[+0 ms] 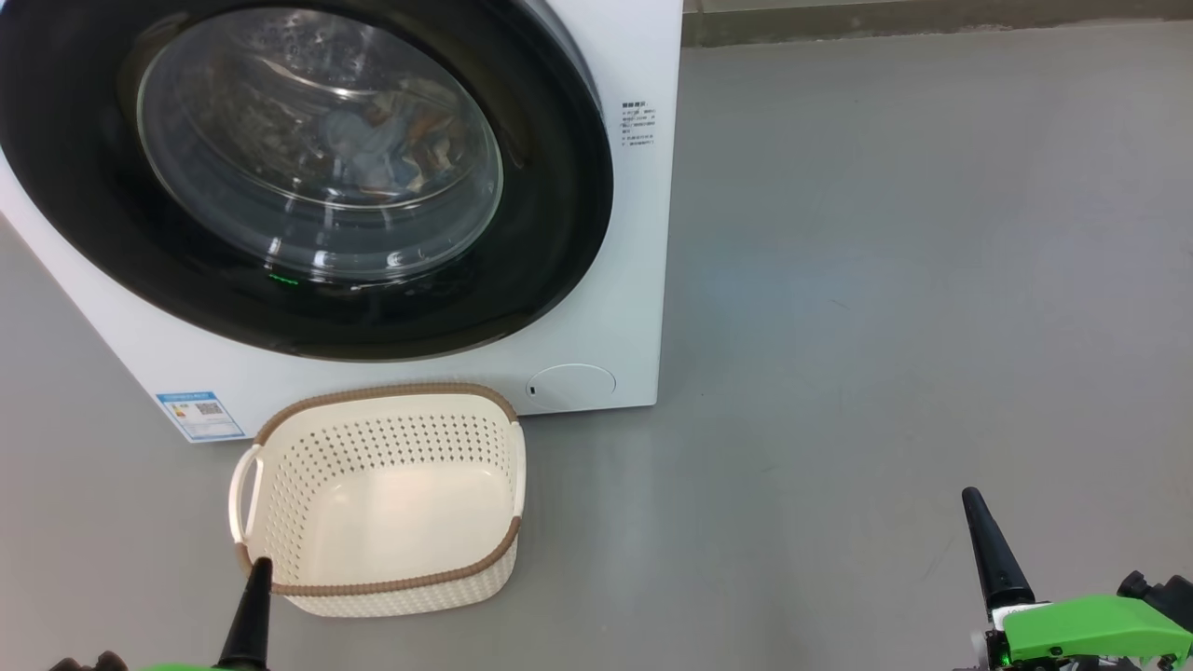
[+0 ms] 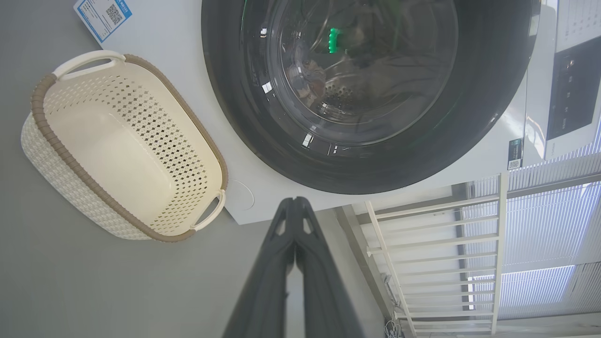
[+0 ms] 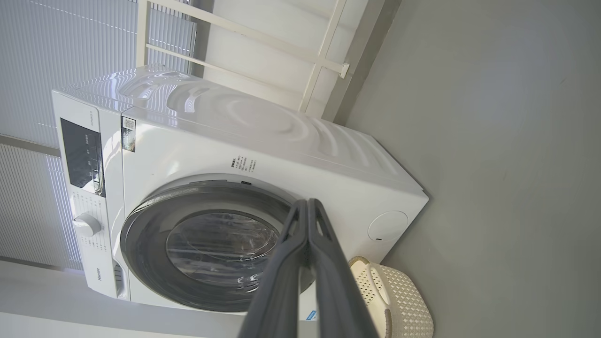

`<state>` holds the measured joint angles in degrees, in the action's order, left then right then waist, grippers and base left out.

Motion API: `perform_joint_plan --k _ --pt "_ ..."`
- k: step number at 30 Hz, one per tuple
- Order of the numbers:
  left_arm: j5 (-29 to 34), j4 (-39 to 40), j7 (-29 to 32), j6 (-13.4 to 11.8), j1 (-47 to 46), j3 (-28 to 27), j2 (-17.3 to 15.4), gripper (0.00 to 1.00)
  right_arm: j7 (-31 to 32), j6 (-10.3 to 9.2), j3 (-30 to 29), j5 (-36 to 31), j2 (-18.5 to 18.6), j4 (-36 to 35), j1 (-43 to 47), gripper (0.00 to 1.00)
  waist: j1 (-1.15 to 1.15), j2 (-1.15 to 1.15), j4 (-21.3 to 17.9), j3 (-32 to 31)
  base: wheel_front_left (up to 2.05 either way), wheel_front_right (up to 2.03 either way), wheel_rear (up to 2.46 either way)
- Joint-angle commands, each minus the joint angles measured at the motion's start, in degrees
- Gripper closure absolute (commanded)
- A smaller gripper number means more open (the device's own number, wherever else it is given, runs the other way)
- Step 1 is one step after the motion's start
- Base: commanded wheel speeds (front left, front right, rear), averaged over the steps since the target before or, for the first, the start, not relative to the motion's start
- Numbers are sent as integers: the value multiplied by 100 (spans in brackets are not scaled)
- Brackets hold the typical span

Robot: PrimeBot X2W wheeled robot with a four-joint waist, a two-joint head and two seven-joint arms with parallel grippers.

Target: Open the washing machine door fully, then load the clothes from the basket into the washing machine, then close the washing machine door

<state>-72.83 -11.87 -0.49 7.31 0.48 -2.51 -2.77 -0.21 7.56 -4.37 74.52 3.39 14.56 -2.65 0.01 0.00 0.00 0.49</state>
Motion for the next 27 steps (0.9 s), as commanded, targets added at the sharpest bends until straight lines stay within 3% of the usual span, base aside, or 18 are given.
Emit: perform_joint_plan --k 1,27 --pt "-149 84 36 14 -300 -146 -116 100 46 -4 78 152 53 -131 -234 100 0 0 0 -1 0 0 0" --pt "-1895 -181 501 17 -617 -212 -139 100 514 -7 -69 1704 45 -68 -331 100 0 0 0 -28 0 0 0"
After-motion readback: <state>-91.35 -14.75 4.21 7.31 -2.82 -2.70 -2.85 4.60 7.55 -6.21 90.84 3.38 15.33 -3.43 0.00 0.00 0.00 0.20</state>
